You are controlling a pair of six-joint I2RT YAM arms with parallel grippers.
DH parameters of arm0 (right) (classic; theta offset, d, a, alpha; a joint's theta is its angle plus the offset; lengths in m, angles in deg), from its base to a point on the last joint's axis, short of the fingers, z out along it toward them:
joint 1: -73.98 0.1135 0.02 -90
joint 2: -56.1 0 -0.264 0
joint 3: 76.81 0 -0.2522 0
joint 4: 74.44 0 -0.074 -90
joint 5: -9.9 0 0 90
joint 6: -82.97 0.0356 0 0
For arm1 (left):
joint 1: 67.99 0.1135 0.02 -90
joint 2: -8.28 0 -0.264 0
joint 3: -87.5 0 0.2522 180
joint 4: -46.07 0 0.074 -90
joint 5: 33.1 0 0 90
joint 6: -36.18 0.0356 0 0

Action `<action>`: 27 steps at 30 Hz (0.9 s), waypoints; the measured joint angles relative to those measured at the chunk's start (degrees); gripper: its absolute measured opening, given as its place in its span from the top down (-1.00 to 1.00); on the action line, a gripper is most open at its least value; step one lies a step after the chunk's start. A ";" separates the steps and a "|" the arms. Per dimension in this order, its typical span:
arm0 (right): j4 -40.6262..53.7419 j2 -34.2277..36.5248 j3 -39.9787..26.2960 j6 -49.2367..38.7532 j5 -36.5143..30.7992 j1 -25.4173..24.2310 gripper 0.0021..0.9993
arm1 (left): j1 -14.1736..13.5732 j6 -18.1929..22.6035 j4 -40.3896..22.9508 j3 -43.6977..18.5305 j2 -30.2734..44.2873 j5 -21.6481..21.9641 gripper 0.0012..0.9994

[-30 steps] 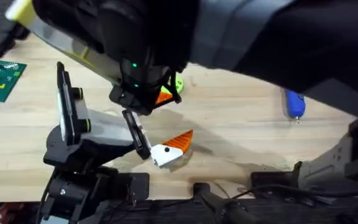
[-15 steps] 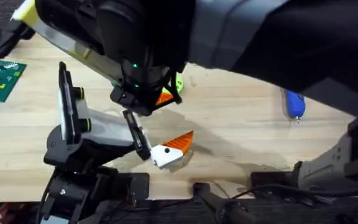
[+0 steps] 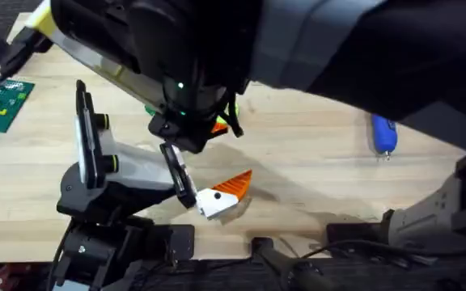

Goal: Pick up the gripper from the table and insert it into the empty holder that is missing its gripper. Then pick up a screw, insert it into the mounting hole, and use the screwdriver to tighten it. Finally, clean up the table by picking up the vegetable and placing it into the bucket.

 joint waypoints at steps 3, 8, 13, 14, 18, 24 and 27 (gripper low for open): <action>-0.28 -0.01 0.00 0.00 -0.01 0.00 0.99 | 0.01 0.01 0.01 0.00 0.02 0.15 -0.97; -0.99 0.00 0.00 0.00 -0.02 0.00 0.99 | 0.01 0.22 0.03 0.00 0.02 0.33 -0.97; -1.22 0.01 0.00 0.00 -0.02 0.00 0.99 | 0.01 0.24 0.02 0.00 0.01 0.35 -0.97; -1.20 0.01 0.00 0.00 -0.02 0.00 0.99 | 0.01 0.24 0.02 0.00 0.02 0.36 -0.97; -1.19 0.02 0.00 0.00 -0.02 -0.02 0.99 | 0.01 0.24 0.03 0.00 0.02 0.36 -0.97; -1.63 0.01 0.00 0.00 -0.02 -0.10 0.99 | 0.01 0.26 0.04 0.00 0.01 0.36 -0.97; -1.72 0.01 0.00 0.55 -0.05 -0.24 0.73 | 0.01 0.24 0.02 0.00 0.02 0.36 -0.97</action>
